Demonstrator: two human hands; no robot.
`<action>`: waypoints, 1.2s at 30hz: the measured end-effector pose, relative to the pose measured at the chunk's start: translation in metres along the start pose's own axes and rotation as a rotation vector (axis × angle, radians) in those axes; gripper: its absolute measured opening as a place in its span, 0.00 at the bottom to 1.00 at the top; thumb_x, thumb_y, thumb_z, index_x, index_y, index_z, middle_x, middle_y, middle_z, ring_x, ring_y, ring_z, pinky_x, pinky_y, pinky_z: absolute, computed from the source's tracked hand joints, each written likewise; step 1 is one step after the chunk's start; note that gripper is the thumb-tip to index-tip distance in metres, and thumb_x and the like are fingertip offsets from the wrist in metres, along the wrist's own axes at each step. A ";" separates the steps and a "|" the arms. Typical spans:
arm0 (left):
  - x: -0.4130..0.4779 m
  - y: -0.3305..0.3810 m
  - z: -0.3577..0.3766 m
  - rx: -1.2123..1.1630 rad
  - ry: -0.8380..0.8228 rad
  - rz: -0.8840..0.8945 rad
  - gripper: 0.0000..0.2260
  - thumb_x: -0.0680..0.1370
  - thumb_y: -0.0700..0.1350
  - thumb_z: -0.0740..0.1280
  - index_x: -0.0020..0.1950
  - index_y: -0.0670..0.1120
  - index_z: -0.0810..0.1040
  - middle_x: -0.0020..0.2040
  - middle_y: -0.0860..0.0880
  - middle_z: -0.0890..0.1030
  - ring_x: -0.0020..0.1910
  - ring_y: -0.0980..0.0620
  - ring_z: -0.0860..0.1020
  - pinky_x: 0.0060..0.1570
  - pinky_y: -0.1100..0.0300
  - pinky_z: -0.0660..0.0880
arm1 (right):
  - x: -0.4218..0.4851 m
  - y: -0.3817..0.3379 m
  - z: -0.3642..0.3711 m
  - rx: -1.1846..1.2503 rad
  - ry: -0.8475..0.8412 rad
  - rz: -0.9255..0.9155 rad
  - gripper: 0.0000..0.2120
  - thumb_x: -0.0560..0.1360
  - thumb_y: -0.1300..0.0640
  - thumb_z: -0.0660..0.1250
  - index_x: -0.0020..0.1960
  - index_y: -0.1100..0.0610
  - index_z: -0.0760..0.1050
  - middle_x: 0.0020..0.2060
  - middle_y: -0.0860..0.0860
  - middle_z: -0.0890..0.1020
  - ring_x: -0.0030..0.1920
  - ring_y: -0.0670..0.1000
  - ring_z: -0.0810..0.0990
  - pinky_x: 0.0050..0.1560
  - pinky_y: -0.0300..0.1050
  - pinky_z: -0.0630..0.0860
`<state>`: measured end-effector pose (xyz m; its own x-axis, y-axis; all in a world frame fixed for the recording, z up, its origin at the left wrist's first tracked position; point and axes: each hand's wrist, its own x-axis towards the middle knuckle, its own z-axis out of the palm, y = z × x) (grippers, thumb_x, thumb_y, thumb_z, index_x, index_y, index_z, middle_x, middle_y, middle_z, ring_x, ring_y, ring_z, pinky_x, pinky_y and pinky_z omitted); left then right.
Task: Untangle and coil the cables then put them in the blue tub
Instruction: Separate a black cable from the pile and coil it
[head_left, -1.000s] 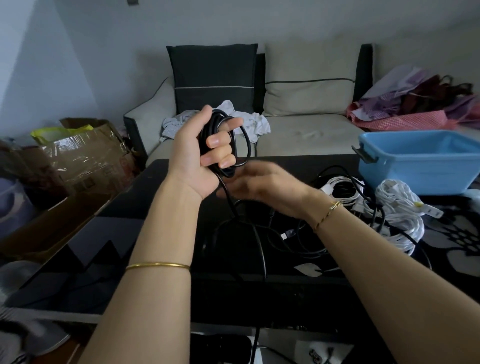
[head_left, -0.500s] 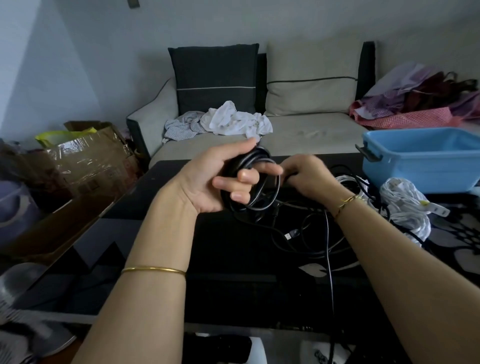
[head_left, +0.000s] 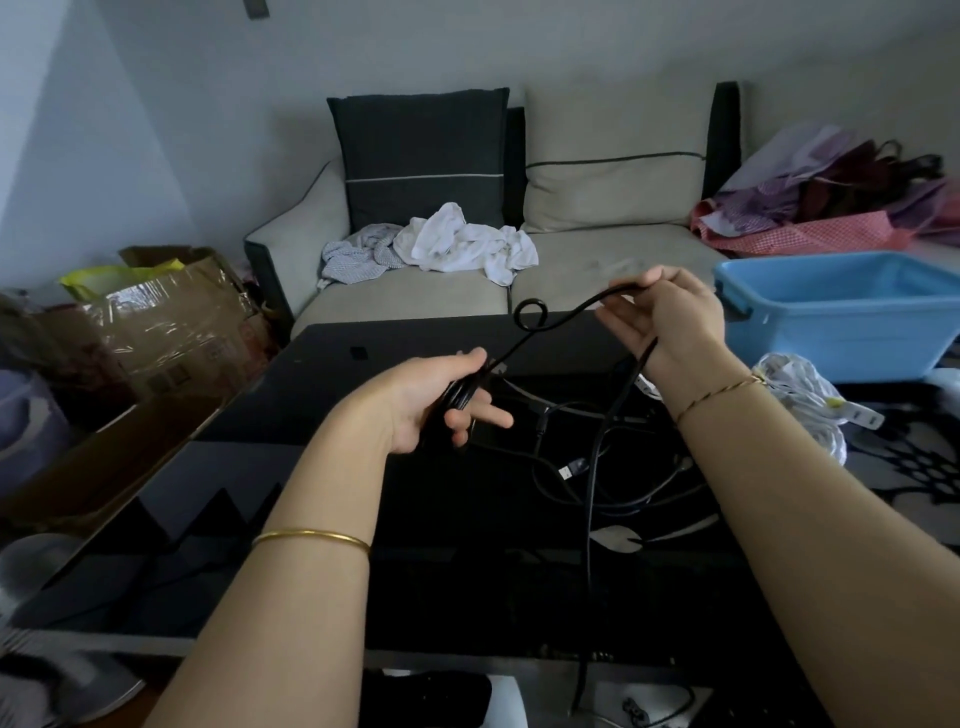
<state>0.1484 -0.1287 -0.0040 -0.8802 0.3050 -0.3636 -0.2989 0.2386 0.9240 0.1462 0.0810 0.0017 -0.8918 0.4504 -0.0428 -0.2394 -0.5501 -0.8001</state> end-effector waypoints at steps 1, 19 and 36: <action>0.004 -0.002 0.001 -0.036 0.054 0.018 0.21 0.81 0.53 0.60 0.55 0.34 0.73 0.49 0.35 0.83 0.17 0.57 0.63 0.25 0.63 0.69 | -0.001 0.000 0.002 0.057 -0.008 0.030 0.19 0.73 0.75 0.47 0.34 0.56 0.67 0.31 0.55 0.79 0.31 0.53 0.79 0.40 0.50 0.82; 0.017 -0.007 0.016 0.096 0.468 0.493 0.17 0.81 0.55 0.58 0.54 0.43 0.76 0.41 0.47 0.80 0.25 0.55 0.75 0.25 0.68 0.71 | -0.029 0.034 0.028 -0.231 -0.563 0.574 0.16 0.77 0.51 0.58 0.44 0.64 0.73 0.36 0.57 0.76 0.16 0.42 0.58 0.15 0.32 0.56; 0.015 -0.001 0.011 -0.347 0.285 0.531 0.15 0.82 0.55 0.56 0.48 0.45 0.73 0.44 0.48 0.84 0.33 0.52 0.75 0.42 0.57 0.75 | -0.035 0.032 0.005 -0.420 -1.166 0.403 0.12 0.73 0.63 0.66 0.54 0.53 0.82 0.26 0.49 0.74 0.31 0.45 0.74 0.45 0.42 0.80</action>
<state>0.1397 -0.1142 -0.0115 -0.9881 0.0332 0.1499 0.1404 -0.1993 0.9698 0.1673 0.0437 -0.0194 -0.7294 -0.6824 0.0490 0.0703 -0.1461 -0.9868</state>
